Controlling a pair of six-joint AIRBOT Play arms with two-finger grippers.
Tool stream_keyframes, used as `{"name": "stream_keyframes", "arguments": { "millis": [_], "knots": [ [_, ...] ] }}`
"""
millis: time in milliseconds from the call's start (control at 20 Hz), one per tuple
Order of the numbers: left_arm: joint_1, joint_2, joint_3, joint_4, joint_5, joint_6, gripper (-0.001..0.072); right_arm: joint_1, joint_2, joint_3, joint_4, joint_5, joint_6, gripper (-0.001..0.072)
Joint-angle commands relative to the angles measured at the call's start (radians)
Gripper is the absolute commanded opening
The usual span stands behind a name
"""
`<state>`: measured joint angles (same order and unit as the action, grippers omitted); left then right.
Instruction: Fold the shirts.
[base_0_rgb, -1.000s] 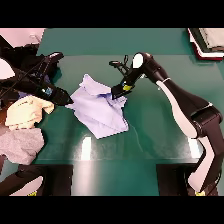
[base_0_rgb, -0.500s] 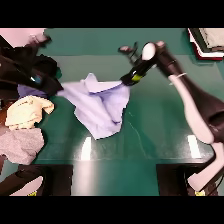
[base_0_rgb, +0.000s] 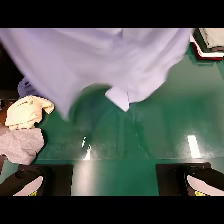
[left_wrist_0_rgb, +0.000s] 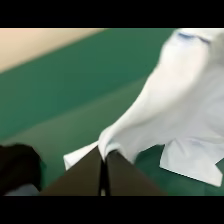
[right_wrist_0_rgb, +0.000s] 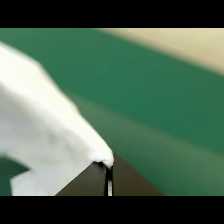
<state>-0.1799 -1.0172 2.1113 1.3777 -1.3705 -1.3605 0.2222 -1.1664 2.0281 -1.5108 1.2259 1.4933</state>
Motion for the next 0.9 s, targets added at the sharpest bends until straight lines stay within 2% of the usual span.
{"name": "stream_keyframes", "arguments": {
  "millis": [0, 200, 300, 450, 550, 750, 850],
  "knots": [
    [0.0, 0.09, 0.056, -0.008, 0.095, -0.001, 0.0019, -0.04, 0.232, -0.071, -0.009, -0.218, 0.001, 0.0016],
    [0.0, 0.167, 0.056, -0.092, 0.237, 0.0, 0.0019, -0.129, 0.326, -0.013, -0.01, -0.23, -0.002, 0.0015],
    [0.0, 0.161, 0.052, -0.111, 0.243, 0.004, 0.0019, -0.2, 0.297, 0.061, -0.009, -0.177, -0.003, 0.0014],
    [0.0, 0.115, -0.048, -0.06, 0.246, 0.004, 0.0019, -0.269, 0.176, 0.149, 0.0, -0.032, -0.003, 0.0014],
    [0.0, 0.043, -0.143, -0.048, 0.203, 0.002, 0.0019, -0.271, 0.084, 0.117, -0.001, 0.072, -0.003, 0.0014],
    [0.0, -0.216, -0.248, -0.045, 0.025, 0.006, 0.002, -0.271, -0.098, -0.102, 0.0, 0.24, -0.002, 0.0015],
    [0.0, -0.357, -0.274, -0.045, 0.016, 0.006, 0.002, -0.264, -0.197, -0.18, 0.0, 0.25, -0.002, 0.0014]
  ]
}}
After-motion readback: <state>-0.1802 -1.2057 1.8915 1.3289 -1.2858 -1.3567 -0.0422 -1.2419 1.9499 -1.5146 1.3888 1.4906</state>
